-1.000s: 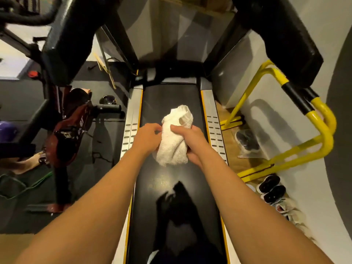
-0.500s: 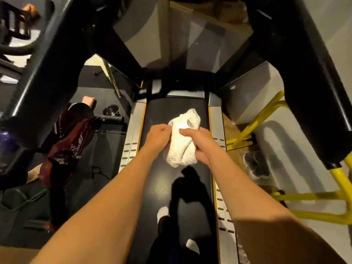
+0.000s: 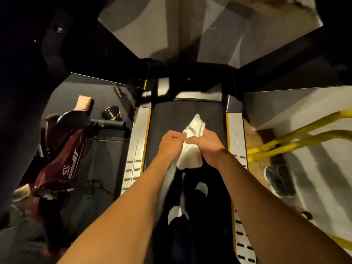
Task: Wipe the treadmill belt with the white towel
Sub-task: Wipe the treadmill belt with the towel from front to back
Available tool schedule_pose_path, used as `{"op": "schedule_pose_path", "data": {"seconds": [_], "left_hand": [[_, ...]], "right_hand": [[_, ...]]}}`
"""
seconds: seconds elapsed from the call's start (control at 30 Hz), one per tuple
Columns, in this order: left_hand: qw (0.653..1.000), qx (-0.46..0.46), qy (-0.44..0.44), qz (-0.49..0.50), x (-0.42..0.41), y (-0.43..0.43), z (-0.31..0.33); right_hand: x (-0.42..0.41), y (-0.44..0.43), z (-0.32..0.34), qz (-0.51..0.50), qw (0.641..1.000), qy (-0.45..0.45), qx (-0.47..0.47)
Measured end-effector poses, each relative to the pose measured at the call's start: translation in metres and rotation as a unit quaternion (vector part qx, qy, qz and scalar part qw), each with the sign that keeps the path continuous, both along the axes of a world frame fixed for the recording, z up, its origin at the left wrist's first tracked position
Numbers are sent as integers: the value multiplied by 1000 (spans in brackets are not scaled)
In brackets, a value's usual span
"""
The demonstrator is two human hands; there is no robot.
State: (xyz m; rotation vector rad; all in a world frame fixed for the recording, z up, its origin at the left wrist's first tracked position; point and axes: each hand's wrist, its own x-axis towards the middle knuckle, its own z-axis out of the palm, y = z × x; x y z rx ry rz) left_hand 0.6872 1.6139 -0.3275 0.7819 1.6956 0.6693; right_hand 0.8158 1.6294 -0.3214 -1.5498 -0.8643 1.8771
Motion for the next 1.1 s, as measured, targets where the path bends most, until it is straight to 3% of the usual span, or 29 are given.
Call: {"op": "schedule_pose_path", "data": {"seconds": [0.07, 0.23, 0.37, 0.57, 0.77, 0.97, 1.03, 1.1], "left_hand": [[1000, -8, 5, -12, -6, 26, -25], [997, -25, -78, 10, -22, 90, -104], [982, -44, -164, 77, -31, 123, -201], [964, -59, -230, 120, -37, 160, -352], [945, -84, -272, 159, -39, 207, -471], [945, -99, -307, 55, -37, 255, -547], [958, -103, -264, 32, -44, 273, -562], [984, -88, -146, 45, -61, 286, -582]], "right_hand": [[-2, 27, -23, 25, 1000, 5, 1], [-11, 95, -106, 31, 999, -24, 8], [-24, 133, -201, 42, 994, -95, 41], [-55, 172, -349, 33, 957, -240, 159], [-72, 210, -473, 28, 922, -309, 231], [-64, 269, -539, 64, 850, -430, 297], [-59, 293, -542, 97, 813, -477, 319], [-62, 312, -549, 156, 765, -520, 347]]}}
